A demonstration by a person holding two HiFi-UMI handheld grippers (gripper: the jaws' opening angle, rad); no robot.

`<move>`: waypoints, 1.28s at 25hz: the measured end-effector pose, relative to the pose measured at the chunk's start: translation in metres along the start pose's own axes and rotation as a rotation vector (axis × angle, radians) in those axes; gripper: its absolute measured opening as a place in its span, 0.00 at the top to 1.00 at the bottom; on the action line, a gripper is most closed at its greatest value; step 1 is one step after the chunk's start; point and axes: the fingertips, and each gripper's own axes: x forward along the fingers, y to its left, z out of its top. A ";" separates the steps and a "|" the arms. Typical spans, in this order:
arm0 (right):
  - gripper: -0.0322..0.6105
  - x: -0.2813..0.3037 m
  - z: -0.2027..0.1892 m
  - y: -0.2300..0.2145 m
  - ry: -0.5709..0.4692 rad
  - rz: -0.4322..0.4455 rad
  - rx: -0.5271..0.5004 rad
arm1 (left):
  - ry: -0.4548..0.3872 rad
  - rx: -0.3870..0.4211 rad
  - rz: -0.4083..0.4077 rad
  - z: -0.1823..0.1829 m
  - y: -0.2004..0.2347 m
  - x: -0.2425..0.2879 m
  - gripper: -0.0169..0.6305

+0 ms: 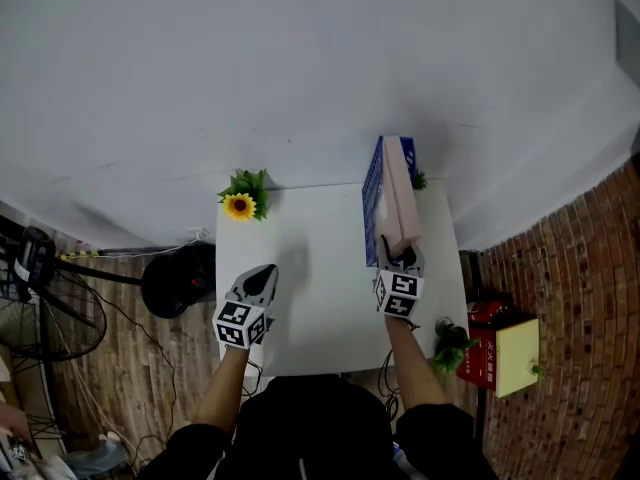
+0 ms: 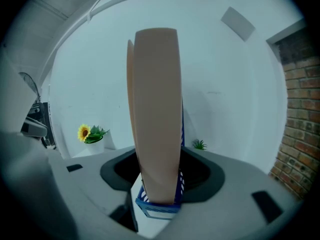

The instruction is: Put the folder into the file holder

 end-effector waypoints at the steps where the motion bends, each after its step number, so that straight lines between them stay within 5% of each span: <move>1: 0.59 -0.004 0.000 0.000 -0.003 0.005 0.001 | -0.001 -0.001 0.001 0.000 -0.002 -0.002 0.94; 9: 0.60 -0.046 0.002 0.005 -0.034 0.051 0.019 | -0.033 0.003 0.002 0.005 -0.016 -0.018 0.94; 18: 0.94 -0.101 0.015 -0.003 -0.070 0.055 -0.001 | -0.079 0.039 -0.017 0.016 -0.047 -0.037 0.94; 32: 0.94 -0.179 0.044 -0.001 -0.145 0.101 -0.035 | -0.127 0.082 -0.039 0.023 -0.085 -0.070 0.94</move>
